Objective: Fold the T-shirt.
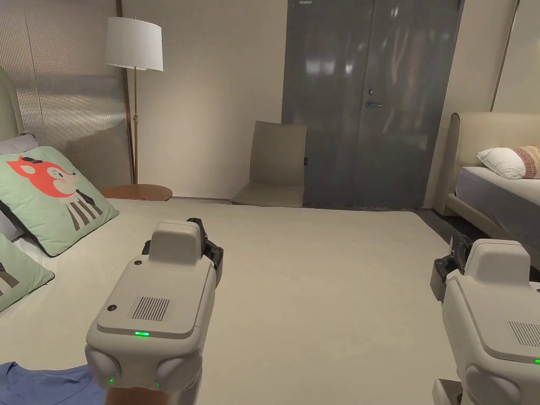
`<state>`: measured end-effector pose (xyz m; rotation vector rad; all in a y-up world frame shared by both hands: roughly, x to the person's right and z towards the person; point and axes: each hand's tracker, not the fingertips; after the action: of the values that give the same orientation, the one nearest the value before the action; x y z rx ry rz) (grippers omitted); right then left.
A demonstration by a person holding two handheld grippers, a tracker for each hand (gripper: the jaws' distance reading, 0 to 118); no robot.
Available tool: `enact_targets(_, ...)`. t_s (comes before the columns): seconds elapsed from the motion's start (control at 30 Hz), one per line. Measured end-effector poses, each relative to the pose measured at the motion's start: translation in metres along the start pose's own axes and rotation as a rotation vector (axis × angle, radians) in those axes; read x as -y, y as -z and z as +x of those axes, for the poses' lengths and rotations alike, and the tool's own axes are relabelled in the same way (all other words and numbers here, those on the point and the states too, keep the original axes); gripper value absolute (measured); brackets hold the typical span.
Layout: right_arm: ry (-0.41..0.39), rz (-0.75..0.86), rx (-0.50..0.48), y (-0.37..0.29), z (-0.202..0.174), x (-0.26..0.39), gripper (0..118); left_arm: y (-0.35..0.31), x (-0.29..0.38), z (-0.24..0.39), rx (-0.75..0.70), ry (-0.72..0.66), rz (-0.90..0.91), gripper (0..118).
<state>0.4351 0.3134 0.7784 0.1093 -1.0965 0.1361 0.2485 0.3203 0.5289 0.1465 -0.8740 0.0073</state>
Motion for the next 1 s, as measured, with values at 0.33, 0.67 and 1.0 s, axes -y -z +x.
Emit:
enact_targets(0.33,-0.011,0.022,-0.125,0.004,-0.048,-0.003,0,-0.015,-0.008,-0.050,-0.104,-0.019,-0.007,0)
enact_targets(0.67,0.061,0.022,-0.416,0.006,-0.170,-0.003,0,-0.064,-0.001,-0.149,-0.367,0.050,-0.046,0)
enact_targets(1.0,0.015,-0.074,-0.474,0.022,-0.213,0.030,0,-0.053,0.043,-0.179,-0.401,-0.001,-0.208,0)
